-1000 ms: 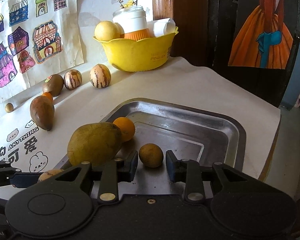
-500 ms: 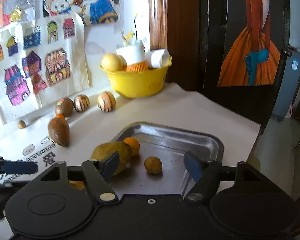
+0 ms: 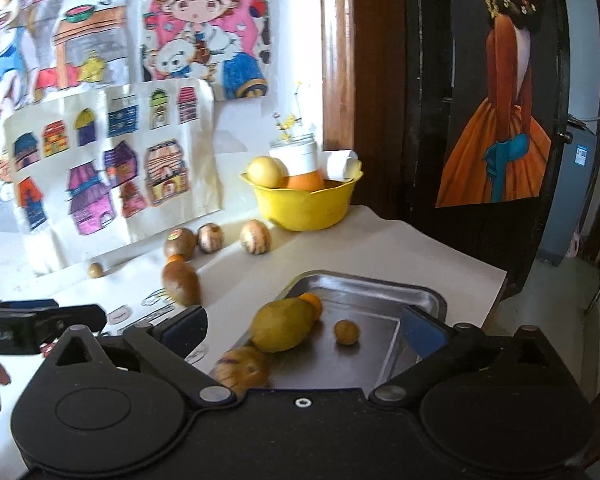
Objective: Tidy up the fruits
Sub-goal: 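Open the right tool over the tray while the left tool releases the striped melon beside the pear, then move the right tool toward the brown oval fruit while the left tool reaches toward a small brown fruit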
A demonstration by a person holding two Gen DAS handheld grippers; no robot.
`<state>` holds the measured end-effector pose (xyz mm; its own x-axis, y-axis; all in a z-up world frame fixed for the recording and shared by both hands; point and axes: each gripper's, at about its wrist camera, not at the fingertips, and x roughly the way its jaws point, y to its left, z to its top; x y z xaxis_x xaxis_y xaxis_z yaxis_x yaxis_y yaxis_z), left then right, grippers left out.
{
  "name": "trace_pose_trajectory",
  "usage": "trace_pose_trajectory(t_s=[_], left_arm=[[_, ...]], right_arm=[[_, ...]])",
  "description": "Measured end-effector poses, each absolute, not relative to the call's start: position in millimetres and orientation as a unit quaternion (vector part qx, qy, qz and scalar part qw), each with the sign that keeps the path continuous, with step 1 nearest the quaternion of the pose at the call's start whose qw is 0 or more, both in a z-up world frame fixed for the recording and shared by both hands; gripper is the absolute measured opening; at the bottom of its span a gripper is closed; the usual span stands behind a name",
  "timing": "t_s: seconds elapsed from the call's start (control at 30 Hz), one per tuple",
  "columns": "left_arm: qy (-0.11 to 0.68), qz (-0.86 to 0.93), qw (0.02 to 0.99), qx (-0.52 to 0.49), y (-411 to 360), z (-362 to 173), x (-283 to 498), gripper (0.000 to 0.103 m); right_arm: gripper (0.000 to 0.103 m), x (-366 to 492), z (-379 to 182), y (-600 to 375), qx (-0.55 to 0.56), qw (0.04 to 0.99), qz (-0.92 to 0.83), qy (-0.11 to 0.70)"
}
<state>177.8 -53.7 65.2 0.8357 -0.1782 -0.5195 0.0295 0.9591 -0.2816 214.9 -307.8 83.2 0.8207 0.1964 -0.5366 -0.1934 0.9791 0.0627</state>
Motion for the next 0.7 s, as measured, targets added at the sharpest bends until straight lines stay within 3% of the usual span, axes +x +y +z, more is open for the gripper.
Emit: trace_pose_trajectory(t_s=[0.7], left_arm=[[0.335,0.026,0.933,-0.132,60,44,117,0.103]], right_arm=[[0.102,127,69,-214,0.016,0.909,0.183,0.374]])
